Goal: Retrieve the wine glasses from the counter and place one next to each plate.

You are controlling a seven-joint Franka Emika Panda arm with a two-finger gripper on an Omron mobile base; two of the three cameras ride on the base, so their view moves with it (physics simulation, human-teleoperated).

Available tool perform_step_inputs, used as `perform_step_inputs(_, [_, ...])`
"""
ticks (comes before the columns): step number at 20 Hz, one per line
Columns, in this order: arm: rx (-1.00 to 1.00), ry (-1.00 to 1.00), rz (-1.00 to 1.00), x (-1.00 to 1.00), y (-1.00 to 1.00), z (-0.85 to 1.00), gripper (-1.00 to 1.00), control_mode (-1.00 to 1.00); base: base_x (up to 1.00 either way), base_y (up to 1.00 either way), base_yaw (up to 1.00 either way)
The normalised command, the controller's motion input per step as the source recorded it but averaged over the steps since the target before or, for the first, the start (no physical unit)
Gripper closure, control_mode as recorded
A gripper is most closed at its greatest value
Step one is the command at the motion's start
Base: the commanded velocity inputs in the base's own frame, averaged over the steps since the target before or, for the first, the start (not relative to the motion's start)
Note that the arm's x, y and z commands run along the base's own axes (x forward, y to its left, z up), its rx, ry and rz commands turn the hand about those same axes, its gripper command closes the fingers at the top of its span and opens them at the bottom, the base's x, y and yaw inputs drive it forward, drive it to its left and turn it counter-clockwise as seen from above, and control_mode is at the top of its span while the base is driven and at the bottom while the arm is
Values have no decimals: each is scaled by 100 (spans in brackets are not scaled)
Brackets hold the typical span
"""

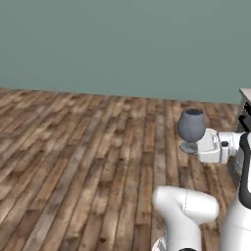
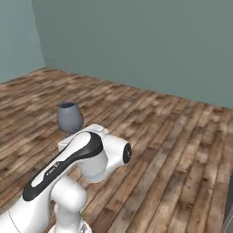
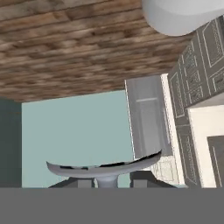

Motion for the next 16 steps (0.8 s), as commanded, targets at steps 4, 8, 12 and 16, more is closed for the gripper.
perform_step_inputs(4, [0,0,0,0,0,0,100,100,0,7,-100])
perform_step_inputs(8, [0,0,0,0,0,0,100,100,2,24,-96])
perform_step_inputs(12, [0,0,0,0,0,0,100,100,53,64,-80])
perform_step_inputs(16, [0,0,0,0,0,0,100,100,74,78,-73])
